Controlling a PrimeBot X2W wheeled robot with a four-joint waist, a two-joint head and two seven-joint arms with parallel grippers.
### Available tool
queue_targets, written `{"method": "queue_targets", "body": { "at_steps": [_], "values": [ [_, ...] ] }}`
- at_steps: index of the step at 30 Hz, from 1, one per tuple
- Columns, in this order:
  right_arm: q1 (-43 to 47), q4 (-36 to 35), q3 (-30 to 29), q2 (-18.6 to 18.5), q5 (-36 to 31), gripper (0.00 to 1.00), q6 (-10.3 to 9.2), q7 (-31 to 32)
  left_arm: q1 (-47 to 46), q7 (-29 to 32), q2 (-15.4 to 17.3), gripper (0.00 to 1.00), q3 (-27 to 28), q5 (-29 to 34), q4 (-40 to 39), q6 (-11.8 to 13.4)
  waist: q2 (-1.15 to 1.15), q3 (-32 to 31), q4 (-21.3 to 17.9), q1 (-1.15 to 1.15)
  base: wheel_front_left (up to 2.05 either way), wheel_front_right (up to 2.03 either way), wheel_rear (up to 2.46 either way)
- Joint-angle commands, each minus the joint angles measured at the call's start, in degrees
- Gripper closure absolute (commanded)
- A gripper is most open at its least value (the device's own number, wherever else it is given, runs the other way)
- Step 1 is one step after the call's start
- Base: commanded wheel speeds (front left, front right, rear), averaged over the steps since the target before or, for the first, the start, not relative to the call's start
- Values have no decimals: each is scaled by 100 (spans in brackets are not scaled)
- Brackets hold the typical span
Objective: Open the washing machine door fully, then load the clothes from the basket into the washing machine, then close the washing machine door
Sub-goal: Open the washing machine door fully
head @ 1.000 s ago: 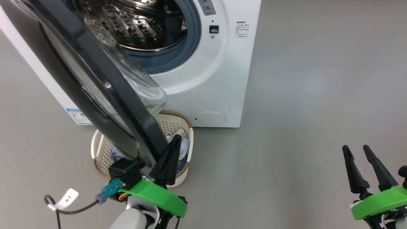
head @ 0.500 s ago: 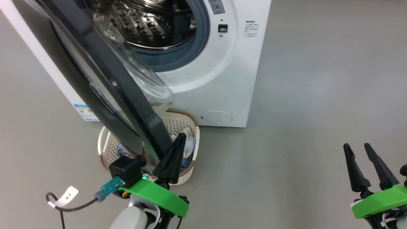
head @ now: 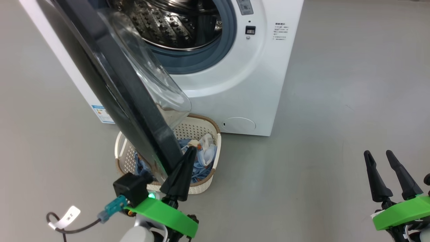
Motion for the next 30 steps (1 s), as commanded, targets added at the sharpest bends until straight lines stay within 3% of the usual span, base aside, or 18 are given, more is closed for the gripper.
{"method": "queue_targets", "body": {
  "at_steps": [1,13,30],
  "values": [
    [16,-155,92,-132,-82,0,9,-70,-33,-38,214,100,440,54,-91,79,0,-9,47,0,0,0,0],
    [25,-179,103,-150,-81,0,9,-70,243,-38,214,100,647,180,-239,72,0,-21,268,0,0,0,0],
    [88,-190,98,-131,-94,0,9,-70,846,-38,214,100,1057,533,-702,421,0,-72,672,0,0,0,0]
  ]
}}
